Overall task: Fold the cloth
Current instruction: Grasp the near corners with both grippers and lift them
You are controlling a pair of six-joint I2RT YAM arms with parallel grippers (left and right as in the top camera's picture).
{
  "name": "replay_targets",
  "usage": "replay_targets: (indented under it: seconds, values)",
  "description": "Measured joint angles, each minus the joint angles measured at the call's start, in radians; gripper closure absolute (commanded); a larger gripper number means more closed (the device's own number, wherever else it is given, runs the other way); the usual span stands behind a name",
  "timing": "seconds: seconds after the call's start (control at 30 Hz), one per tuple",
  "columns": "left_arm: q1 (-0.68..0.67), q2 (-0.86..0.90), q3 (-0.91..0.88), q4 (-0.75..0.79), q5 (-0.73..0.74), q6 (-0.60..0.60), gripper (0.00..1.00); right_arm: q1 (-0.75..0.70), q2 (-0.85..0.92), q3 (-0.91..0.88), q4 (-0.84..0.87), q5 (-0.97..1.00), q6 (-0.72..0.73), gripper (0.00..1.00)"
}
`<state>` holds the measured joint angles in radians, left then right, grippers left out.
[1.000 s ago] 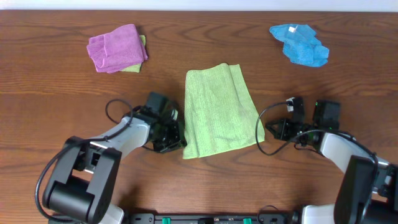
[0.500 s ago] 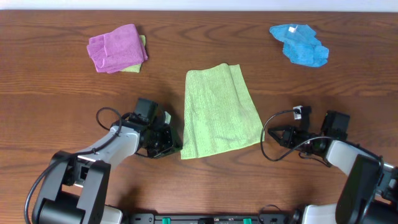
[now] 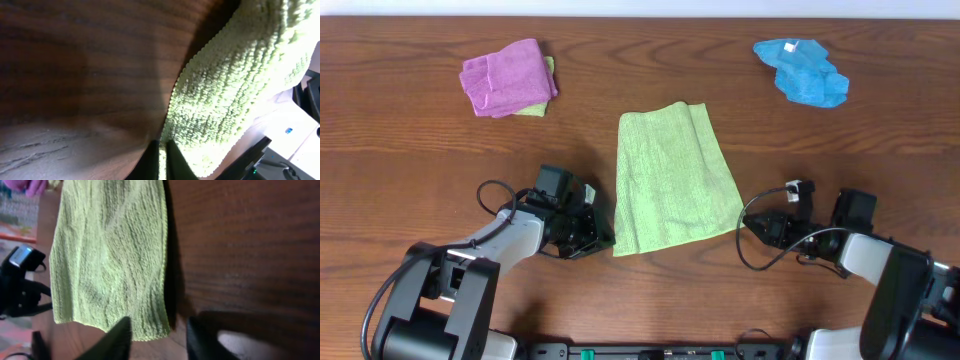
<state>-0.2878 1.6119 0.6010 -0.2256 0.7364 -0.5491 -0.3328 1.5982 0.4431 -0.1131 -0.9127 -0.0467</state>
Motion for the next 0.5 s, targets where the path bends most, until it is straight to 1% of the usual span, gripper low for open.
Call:
replay_targets:
  seconds: [0.07,0.1,0.13,0.23,0.37,0.5]
  values:
    - [0.000,0.000,-0.001,0.003,0.011,-0.005,0.66,0.000,-0.002,0.000,0.012,-0.011,-0.001,0.46]
    - [0.000,-0.003,0.000,0.006,0.021,-0.005,0.58,0.000,-0.002,0.000,0.018,-0.012,0.001,0.46]
    - [0.001,-0.006,-0.001,0.008,0.024,-0.002,0.47,0.000,-0.002,0.000,0.025,-0.011,0.002,0.46]
    - [0.003,-0.017,0.002,0.015,0.047,-0.002,0.41,0.000,-0.002,0.001,0.039,-0.007,0.003,0.46]
    - [0.004,-0.019,0.002,0.014,0.060,-0.002,0.41,0.000,0.016,0.002,0.069,-0.014,0.004,0.46]
    - [0.005,-0.019,0.002,0.015,0.062,-0.003,0.41,0.000,0.072,0.014,0.118,-0.066,0.010,0.46]
